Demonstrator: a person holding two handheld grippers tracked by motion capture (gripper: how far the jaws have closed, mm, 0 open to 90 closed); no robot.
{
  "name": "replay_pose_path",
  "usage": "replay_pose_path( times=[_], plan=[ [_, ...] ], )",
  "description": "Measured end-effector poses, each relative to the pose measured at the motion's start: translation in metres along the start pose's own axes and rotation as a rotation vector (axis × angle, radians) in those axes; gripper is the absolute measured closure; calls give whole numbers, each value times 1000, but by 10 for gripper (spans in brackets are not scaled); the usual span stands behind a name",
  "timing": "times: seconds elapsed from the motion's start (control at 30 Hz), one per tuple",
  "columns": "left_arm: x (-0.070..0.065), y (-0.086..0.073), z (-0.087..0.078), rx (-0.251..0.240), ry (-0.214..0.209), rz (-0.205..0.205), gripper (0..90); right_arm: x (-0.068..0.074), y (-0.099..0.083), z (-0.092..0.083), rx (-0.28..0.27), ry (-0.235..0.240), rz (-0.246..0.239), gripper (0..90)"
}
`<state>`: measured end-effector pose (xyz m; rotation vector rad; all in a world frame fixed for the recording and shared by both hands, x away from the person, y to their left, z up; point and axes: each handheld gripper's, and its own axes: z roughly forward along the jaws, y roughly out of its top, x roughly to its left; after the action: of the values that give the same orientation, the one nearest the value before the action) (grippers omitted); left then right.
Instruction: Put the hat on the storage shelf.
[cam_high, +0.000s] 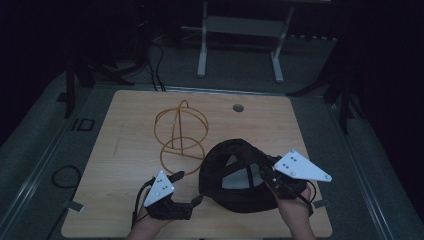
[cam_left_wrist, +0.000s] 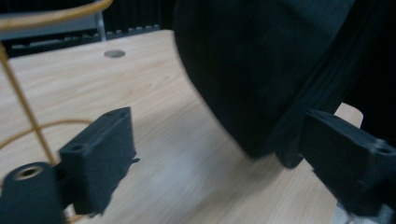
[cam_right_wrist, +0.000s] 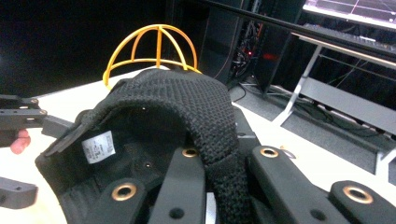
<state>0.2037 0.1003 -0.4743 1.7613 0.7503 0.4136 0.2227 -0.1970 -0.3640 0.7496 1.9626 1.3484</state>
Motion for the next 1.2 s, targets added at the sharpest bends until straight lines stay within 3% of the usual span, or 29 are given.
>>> replay_pose_path(
  times=[0.2, 0.5, 0.67, 0.8, 1.0, 1.2],
  plan=[
    [-4, 11, 9, -15, -1, 1, 164, 4, 4, -3, -15, 35, -9, 875],
    [-6, 12, 11, -41, -21, -21, 253, 9, 7, -7, -37, 115, -25, 875],
    [-6, 13, 8, -71, 9, -16, 402, 10, 5, -6, -34, 135, -25, 875],
    [-5, 15, 4, -105, 34, -31, 623, 11, 2, -4, -26, 152, -22, 874],
    [-3, 17, -1, -133, 81, -40, 865, 14, -2, -2, -14, 165, -25, 874],
    [-4, 20, -3, -150, 119, -30, 891, 18, -7, -2, -4, 175, -21, 872]
  ],
)
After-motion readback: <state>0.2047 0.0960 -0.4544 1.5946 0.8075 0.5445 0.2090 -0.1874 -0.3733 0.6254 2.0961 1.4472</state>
